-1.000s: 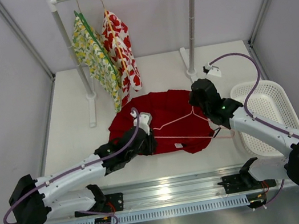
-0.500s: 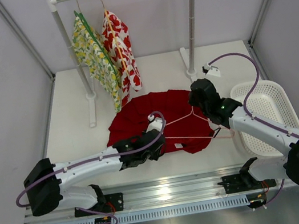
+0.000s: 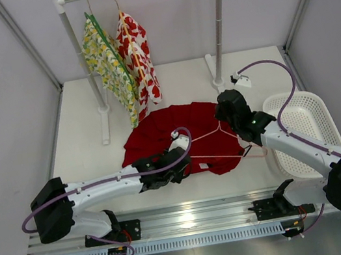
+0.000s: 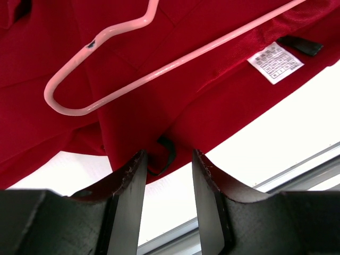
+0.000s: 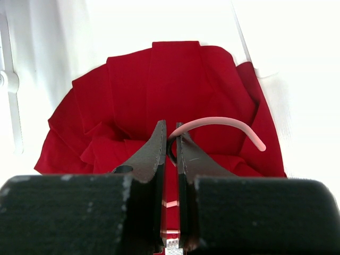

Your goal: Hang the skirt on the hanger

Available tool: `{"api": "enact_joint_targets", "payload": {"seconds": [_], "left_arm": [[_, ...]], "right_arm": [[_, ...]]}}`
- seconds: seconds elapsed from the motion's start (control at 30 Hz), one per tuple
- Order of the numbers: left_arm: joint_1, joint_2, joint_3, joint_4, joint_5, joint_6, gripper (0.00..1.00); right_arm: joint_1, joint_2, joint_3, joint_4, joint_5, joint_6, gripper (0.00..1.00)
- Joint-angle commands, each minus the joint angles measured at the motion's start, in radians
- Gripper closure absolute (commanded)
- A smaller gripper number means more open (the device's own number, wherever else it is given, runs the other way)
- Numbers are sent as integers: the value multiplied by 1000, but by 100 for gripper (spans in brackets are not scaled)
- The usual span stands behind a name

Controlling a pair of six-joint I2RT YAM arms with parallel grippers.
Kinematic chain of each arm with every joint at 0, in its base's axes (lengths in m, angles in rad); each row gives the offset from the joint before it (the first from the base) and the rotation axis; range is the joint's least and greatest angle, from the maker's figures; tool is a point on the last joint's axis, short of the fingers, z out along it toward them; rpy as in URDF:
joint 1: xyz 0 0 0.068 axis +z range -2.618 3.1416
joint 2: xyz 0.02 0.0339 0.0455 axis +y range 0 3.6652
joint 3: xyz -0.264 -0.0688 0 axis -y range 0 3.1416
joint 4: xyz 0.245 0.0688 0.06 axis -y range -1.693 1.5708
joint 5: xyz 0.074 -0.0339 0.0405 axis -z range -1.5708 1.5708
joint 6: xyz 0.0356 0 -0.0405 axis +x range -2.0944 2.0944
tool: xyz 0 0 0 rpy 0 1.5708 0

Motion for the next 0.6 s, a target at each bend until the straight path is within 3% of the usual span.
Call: {"api": "enact_joint_targets", "payload": {"seconds": [0.0, 0.57], "left_arm": [[-14, -14, 44, -5, 15, 15, 56], [-25, 57, 59, -13, -8, 7, 57]], "right_arm": [[-4, 3, 32, -11, 24, 0, 100], [-6, -2, 29, -9, 16, 3, 100]]}}
